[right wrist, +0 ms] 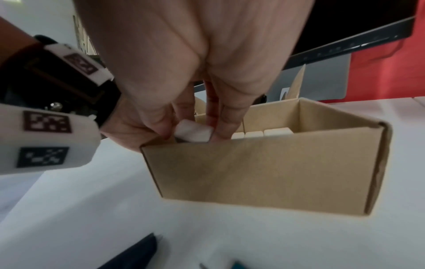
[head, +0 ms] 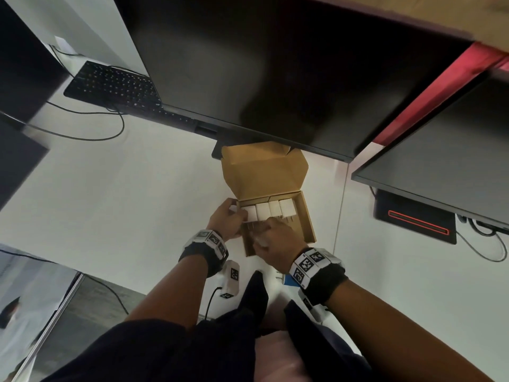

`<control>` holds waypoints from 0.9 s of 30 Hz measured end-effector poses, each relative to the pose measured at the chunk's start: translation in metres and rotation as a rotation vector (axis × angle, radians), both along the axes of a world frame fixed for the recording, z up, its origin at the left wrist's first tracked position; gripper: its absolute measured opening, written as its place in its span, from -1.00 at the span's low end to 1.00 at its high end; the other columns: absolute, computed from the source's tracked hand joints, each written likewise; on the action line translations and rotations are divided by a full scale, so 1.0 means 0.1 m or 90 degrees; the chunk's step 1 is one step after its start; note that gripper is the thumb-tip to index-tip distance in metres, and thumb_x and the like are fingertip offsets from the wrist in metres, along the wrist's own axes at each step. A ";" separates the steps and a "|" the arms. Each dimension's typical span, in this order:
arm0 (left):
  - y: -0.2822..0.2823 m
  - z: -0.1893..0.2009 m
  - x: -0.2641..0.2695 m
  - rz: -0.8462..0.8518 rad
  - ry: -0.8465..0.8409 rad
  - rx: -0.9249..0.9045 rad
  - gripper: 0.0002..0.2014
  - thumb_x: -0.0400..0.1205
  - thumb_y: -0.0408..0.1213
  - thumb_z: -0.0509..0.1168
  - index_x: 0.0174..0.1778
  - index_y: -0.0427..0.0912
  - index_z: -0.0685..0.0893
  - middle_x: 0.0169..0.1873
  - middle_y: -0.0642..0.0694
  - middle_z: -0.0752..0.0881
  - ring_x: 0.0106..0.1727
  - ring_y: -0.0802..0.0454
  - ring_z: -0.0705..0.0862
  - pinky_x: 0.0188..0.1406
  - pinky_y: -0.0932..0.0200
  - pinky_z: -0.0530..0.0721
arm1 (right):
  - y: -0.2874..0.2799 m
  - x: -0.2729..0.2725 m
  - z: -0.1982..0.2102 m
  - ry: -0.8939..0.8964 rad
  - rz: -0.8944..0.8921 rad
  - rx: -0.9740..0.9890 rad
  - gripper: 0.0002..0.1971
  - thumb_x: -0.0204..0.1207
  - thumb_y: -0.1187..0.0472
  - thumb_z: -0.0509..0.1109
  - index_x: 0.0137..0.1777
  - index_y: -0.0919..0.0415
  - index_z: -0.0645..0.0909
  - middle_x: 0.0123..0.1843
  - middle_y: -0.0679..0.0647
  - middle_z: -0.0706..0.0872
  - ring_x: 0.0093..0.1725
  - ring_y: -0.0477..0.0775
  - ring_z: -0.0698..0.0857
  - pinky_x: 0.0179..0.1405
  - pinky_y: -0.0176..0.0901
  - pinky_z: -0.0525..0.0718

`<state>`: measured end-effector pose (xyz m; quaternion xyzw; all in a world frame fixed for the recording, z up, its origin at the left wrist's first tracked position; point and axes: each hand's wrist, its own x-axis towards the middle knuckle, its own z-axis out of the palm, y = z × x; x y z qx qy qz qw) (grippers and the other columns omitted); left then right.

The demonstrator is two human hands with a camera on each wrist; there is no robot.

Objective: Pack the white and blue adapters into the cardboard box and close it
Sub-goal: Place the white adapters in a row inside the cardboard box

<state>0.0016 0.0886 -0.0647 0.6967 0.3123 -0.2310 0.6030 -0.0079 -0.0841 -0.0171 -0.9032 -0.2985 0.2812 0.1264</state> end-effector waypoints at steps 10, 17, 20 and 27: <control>0.00 0.03 -0.01 -0.008 0.005 0.003 -0.57 0.40 -0.13 0.30 0.22 0.03 0.63 0.07 -0.26 0.81 0.04 -0.30 0.85 0.02 -0.30 0.89 | 0.02 -0.08 -0.18 0.045 -0.015 0.037 -0.59 0.69 0.13 0.19 -0.33 0.26 0.67 -0.16 0.15 0.70 -0.16 0.12 0.63 -0.10 -0.02 0.63; 0.00 0.01 -0.01 -0.006 0.001 0.003 -0.57 0.43 -0.13 0.30 0.25 0.02 0.62 0.09 -0.25 0.80 0.04 -0.27 0.85 -0.03 -0.18 0.90 | -0.02 -0.05 -0.20 0.082 -0.025 0.096 -0.65 0.72 0.17 0.15 -0.32 0.15 0.55 -0.19 0.03 0.61 -0.19 0.05 0.57 -0.15 -0.09 0.47; 0.00 -0.01 -0.01 -0.008 -0.004 0.010 -0.56 0.43 -0.11 0.27 0.26 0.00 0.63 0.07 -0.26 0.81 0.02 -0.29 0.86 -0.02 -0.22 0.91 | -0.14 0.02 -0.15 0.017 -0.064 0.140 -0.72 0.68 0.15 0.17 -0.17 0.18 0.65 -0.18 0.03 0.69 -0.18 0.04 0.59 -0.12 -0.05 0.57; 0.01 -0.12 0.01 -0.013 -0.009 0.014 -0.73 0.63 -0.22 0.30 0.26 -0.01 0.62 0.02 -0.20 0.81 -0.14 -0.10 0.81 -0.25 0.06 0.77 | -0.70 -0.12 0.26 -0.030 -0.053 0.182 -0.85 0.51 0.07 0.50 -0.16 0.12 0.81 -0.21 -0.07 0.80 -0.28 -0.16 0.64 -0.17 -0.27 0.64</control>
